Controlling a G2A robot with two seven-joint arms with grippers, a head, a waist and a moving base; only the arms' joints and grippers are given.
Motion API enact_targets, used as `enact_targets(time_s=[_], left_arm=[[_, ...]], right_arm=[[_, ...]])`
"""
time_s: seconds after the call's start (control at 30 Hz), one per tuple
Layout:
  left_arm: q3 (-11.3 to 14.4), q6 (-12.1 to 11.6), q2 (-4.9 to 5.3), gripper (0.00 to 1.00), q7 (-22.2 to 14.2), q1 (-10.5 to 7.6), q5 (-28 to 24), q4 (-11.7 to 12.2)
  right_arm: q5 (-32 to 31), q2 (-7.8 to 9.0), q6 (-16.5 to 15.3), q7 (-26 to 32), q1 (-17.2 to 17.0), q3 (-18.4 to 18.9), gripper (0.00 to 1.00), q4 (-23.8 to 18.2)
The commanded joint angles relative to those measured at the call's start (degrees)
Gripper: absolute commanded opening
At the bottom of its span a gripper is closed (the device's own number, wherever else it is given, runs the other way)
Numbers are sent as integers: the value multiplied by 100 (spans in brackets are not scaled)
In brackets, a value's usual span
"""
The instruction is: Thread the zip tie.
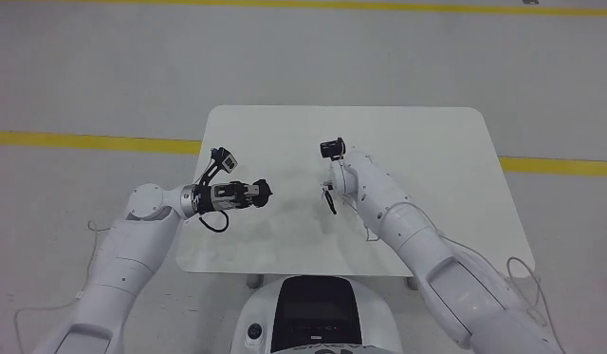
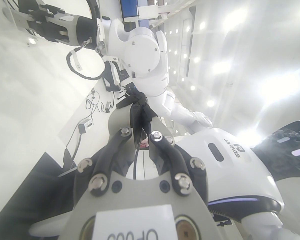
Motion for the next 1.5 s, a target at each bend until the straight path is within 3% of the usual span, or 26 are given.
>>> enact_targets(time_s=[0.0, 0.27, 0.47, 0.87, 1.13, 1.47], left_arm=[[0, 0, 0, 0, 0, 0, 0, 0], [0, 0, 0, 0, 0, 0, 0, 0], [0, 0, 0, 0, 0, 0, 0, 0], [0, 0, 0, 0, 0, 0, 0, 0], [0, 0, 0, 0, 0, 0, 0, 0], [0, 0, 0, 0, 0, 0, 0, 0]], right_arm=[[4, -36, 0, -20, 32, 7, 25, 104], [65, -199, 0, -97, 185, 38, 20, 538], [91, -274, 0, -132, 254, 30, 0, 680], [11, -298, 0, -160, 228, 91, 0, 569], [-223, -212, 0, -84, 17, 278, 0, 53], [-803, 23, 0, 250, -646, 717, 0, -1309]])
